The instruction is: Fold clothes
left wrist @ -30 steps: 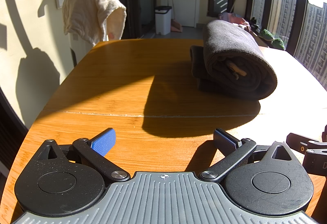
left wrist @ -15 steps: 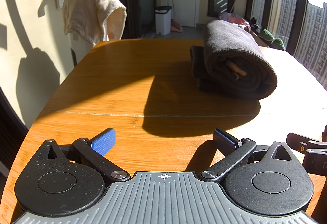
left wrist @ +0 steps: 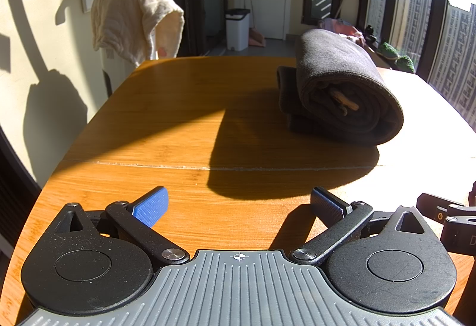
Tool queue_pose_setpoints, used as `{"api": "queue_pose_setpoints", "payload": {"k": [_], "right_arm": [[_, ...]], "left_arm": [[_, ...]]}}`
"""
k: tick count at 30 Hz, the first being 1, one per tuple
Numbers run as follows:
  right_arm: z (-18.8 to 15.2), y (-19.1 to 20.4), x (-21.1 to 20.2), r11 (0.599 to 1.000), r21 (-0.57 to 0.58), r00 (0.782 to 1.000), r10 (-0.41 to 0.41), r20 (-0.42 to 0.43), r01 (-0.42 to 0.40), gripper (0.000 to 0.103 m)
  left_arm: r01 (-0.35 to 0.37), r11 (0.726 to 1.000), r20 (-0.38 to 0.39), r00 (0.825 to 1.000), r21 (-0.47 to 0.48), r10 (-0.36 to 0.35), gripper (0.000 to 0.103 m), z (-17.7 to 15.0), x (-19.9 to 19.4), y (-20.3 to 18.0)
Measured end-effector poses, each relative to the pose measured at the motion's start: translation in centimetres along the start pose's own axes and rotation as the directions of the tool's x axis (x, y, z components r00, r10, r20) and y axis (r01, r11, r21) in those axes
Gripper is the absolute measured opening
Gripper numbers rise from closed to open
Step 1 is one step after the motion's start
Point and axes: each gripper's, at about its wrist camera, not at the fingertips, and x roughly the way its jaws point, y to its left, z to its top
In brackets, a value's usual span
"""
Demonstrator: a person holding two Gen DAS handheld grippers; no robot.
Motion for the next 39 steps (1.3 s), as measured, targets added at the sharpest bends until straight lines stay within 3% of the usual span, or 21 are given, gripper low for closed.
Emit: {"api": "queue_pose_setpoints", "payload": {"k": [39], "right_arm": [[-0.06, -0.28, -0.18, 1.0, -0.007, 1.0, 0.008, -0.001, -0.008, 0.103]], "left_arm": [[0.018, 1.0, -0.006, 1.0, 0.012, -0.018, 0.103, -0.13, -0.27, 0.31]]}}
